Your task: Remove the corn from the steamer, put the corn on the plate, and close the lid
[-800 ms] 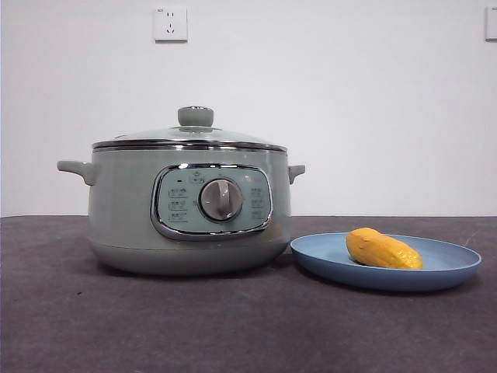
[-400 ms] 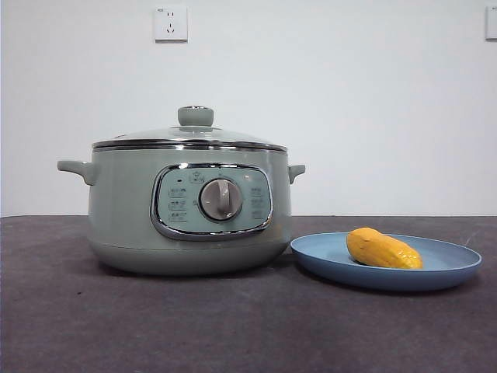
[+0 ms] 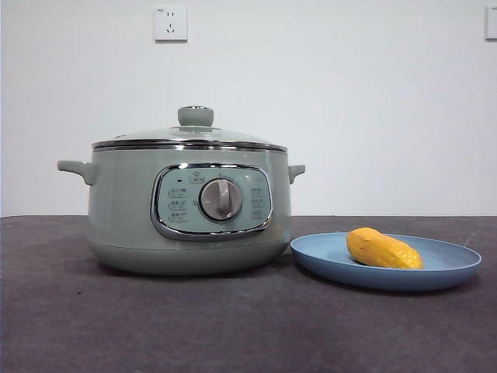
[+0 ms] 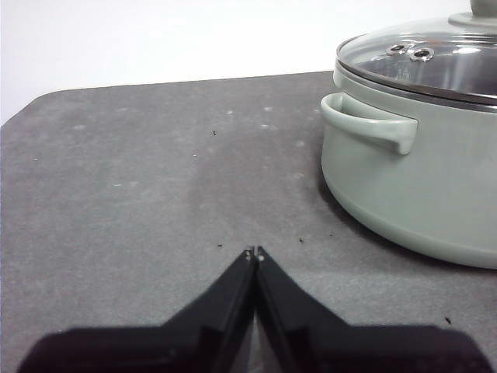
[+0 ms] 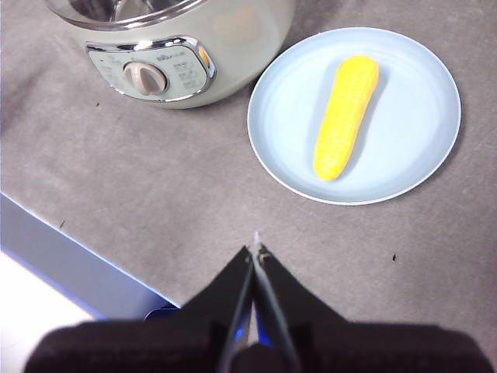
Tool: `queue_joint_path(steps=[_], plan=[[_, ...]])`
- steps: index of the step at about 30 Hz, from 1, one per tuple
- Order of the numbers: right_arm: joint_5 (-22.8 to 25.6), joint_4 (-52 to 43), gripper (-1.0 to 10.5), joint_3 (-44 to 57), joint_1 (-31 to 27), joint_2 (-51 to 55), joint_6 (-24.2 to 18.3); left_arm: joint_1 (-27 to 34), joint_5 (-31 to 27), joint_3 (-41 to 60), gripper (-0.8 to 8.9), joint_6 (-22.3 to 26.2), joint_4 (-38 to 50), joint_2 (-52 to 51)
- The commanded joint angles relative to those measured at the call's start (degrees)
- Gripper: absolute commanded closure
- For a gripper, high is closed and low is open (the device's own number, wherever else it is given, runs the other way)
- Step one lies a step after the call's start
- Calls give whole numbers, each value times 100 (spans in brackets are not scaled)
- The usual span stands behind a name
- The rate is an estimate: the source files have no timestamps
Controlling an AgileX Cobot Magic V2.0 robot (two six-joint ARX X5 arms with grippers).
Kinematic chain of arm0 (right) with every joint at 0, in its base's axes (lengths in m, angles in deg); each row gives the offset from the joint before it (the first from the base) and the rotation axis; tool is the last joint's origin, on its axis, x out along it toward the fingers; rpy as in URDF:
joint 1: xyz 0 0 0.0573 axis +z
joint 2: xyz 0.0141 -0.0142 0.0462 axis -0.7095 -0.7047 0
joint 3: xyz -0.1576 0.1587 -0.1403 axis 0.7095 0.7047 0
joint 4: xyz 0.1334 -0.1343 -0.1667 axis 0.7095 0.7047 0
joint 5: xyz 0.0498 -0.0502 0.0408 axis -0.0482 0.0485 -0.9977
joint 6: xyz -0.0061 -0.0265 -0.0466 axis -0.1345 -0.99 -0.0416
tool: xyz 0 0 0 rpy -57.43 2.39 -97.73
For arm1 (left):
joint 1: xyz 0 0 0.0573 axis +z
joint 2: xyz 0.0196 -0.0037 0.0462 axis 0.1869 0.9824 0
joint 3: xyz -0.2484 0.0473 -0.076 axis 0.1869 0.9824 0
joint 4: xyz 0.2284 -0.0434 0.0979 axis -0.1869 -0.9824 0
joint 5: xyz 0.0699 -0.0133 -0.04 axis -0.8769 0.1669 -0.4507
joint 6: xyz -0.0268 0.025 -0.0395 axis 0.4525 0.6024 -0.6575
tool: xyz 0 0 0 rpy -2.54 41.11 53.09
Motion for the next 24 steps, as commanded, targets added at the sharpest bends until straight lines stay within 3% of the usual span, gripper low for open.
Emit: queue_joint_path(steps=[1,6,8,11,17,24], plan=[[15,-13,946,24,11,2,-4,22,-7,90,817,-57,39,-13],[37,-22,946,24,-55,50,-127,22,-4,90,817,-57,39,-13],[15,-118,946,24,-238,192,-389,22,-7,90,817,-57,37,-13],[-44,-560,946,28,-573,503,-365,22,-7,90,817,-57,39,-13],[-24,-2083,946,522,-1325,1220,-238,22,-7,90,817,-57,39,-13],[2,-4391,946,2365,-1711,2256,-238,22,-4,90,817,-57,37,-13]])
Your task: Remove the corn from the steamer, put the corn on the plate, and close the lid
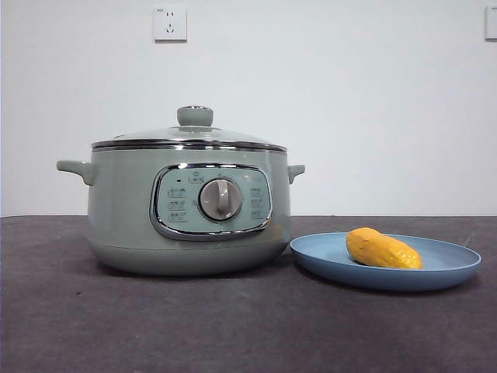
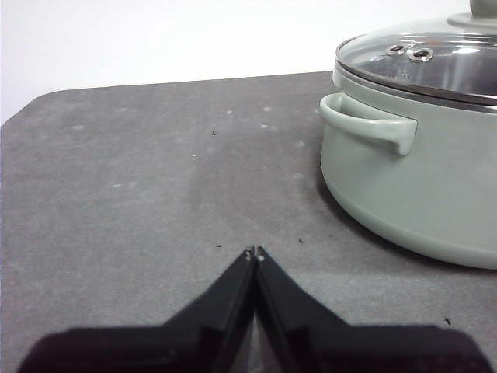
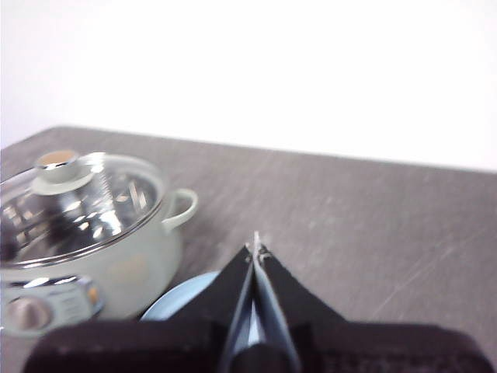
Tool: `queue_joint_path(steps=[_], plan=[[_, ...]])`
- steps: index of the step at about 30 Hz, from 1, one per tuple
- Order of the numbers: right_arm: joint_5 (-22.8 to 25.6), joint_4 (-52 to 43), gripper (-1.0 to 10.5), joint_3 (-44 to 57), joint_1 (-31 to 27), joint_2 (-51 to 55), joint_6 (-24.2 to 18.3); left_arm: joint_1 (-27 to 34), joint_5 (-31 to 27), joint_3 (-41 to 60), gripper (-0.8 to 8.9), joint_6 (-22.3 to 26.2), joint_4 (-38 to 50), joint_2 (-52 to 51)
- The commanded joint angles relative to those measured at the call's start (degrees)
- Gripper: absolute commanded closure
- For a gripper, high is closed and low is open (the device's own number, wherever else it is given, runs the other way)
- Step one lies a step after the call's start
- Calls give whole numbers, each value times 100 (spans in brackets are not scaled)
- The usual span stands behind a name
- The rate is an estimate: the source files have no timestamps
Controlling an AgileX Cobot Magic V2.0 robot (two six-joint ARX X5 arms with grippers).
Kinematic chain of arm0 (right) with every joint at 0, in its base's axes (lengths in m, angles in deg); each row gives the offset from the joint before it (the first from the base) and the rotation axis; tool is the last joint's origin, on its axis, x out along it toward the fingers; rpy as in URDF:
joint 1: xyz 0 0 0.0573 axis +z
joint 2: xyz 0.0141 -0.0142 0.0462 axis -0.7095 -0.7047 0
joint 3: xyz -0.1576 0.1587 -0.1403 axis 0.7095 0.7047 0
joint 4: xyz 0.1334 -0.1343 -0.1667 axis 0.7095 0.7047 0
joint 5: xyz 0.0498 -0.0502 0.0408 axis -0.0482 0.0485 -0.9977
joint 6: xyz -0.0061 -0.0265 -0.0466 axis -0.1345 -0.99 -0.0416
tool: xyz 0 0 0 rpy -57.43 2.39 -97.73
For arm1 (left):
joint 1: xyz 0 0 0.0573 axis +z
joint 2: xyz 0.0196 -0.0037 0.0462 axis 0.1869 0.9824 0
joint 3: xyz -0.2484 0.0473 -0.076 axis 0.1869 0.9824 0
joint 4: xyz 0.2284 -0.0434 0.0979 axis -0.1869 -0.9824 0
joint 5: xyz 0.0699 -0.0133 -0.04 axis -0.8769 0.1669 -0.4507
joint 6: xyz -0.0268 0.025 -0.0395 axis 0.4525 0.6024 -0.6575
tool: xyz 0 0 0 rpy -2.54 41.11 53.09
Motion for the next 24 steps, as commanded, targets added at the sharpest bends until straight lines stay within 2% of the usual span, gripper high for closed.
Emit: queue_joint_path(steps=[1,7,10,19,24], plan=[[42,-1040,946,885,-61,435,20,22,-7,90,817,-57,39,-13],[66,-1899,946,2109,-63,1154,17,22,-7,90,817,-55,39,-13],[210,-1893,946,2518,-63,1429,98,22,-4,90,817,-57,39,-13],[201,-1871,946,3195,-57,1891,369,22,-4,90,817,-57,37,-13],[205,-1248,946,3224,-59,1891,398,22,-4,90,817,-55,39,-13]])
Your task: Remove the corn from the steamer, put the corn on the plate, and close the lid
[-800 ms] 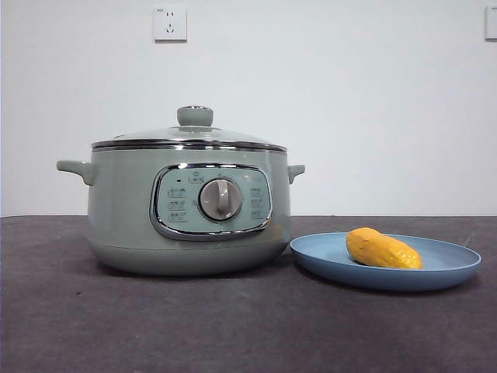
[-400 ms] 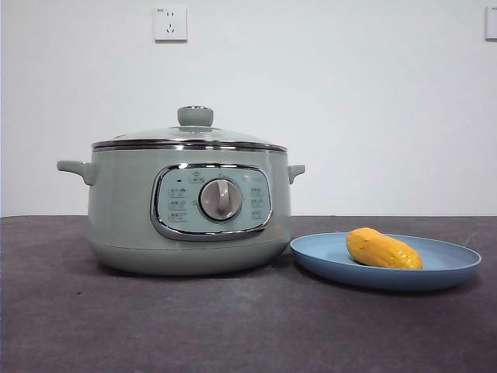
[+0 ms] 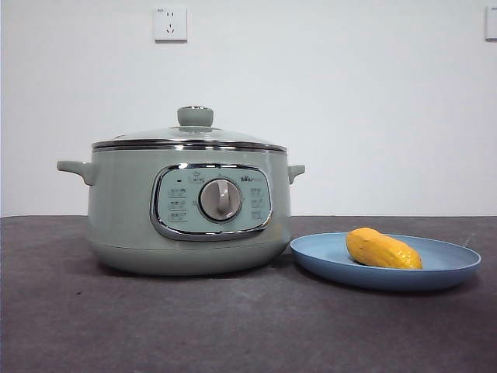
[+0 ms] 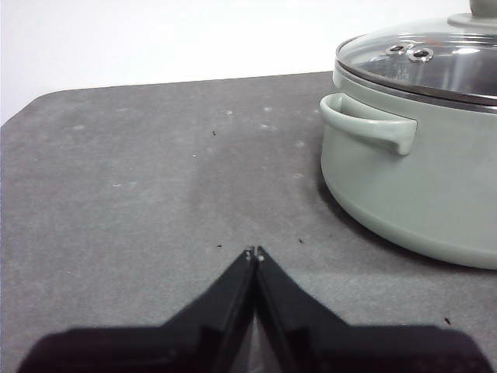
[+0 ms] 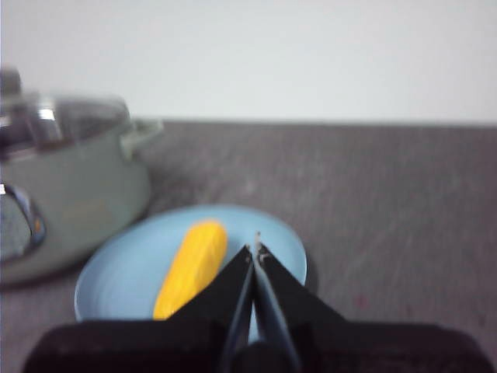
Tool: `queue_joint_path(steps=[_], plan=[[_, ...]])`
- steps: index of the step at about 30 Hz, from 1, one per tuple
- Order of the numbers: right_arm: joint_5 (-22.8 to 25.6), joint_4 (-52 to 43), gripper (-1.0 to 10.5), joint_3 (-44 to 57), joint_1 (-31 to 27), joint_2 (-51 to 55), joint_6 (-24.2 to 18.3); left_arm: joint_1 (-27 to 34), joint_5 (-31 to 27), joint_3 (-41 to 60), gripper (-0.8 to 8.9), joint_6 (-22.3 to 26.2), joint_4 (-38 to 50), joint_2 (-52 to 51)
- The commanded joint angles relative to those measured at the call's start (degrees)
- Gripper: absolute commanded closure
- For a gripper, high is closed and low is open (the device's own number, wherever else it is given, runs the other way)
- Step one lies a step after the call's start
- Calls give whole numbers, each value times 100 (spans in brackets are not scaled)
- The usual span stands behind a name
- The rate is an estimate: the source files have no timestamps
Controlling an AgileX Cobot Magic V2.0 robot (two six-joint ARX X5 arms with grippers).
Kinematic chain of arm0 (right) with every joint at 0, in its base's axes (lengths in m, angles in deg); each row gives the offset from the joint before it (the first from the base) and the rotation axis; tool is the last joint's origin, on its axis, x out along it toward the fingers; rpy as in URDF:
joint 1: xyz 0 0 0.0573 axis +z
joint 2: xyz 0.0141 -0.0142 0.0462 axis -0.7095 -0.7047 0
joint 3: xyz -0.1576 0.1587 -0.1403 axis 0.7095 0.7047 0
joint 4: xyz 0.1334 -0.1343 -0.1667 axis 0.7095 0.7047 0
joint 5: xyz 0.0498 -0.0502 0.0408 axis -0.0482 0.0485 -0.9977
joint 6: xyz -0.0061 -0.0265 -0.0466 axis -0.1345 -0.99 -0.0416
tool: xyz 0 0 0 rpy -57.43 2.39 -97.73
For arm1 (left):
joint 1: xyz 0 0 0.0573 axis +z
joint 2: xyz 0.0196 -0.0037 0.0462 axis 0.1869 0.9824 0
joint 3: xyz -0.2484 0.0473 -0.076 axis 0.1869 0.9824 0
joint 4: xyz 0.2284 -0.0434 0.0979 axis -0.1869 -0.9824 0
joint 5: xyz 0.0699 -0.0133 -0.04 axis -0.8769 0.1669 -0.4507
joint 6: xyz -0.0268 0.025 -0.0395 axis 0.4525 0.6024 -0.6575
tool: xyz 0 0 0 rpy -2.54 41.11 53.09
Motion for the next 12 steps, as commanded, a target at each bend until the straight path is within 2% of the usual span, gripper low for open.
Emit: queue_joint_path(steps=[1,4,7,12], plan=[[11,310,946,63,2,17,87,22,-4,90,817,-55,37,-13],[-20,424,946,61,2,17,122,22,-4,90,817,-55,37,-13],[-35,422,946,61,4,17,376,22,-4,90,817,-57,37,-13],[-11,422,946,61,4,17,372,22,-4,90,817,-57,37,-13]])
